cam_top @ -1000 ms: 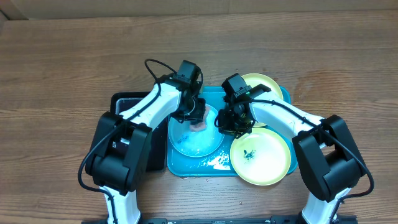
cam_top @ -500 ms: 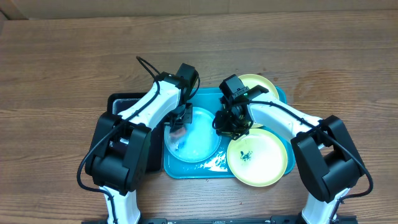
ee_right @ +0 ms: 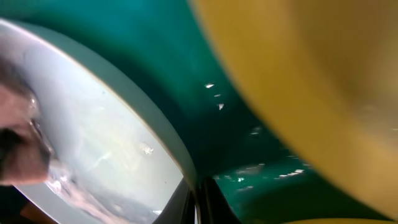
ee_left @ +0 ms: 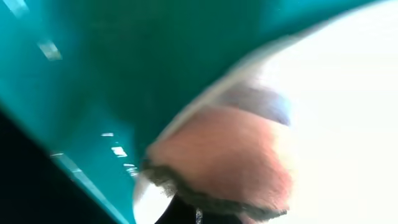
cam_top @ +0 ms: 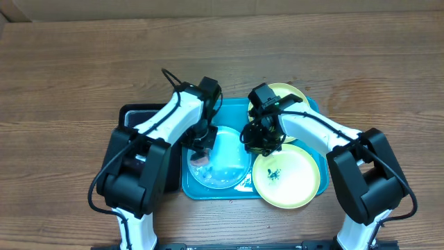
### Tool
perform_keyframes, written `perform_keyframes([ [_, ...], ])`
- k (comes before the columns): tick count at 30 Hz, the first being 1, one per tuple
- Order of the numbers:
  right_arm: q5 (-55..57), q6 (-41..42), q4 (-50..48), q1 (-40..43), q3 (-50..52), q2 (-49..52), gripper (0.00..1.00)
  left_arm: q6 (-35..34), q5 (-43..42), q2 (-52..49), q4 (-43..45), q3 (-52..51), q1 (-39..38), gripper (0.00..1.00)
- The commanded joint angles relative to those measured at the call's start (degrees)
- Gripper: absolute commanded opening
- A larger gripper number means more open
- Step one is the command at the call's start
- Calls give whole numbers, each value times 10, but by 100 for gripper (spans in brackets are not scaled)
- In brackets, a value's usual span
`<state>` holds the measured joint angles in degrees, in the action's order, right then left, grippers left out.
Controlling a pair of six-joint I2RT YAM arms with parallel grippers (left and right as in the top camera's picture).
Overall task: Clean dirty plates on tray and stack at the side
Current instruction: 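Scrub the white plate with the sponge in the left gripper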
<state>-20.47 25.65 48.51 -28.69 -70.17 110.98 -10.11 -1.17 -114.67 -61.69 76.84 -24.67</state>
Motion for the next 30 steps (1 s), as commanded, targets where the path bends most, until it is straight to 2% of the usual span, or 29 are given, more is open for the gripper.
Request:
perform_keyframes([
  [1, 7, 11, -13, 17, -3, 2, 4, 44, -85, -26, 8, -17, -46, 4],
  [12, -6, 12, -31, 22, -3, 2, 4, 41, -99, -26, 33, -17, -130, 4],
  [22, -15, 14, -32, 42, -3, 2, 4, 61, -200, -26, 42, -17, -138, 4],
  [25, -15, 14, -32, 46, -3, 2, 4, 39, -229, -26, 59, -17, -133, 4],
  [30, -15, 19, -32, 46, -3, 2, 4, -52, -242, -26, 86, -17, -117, 4],
])
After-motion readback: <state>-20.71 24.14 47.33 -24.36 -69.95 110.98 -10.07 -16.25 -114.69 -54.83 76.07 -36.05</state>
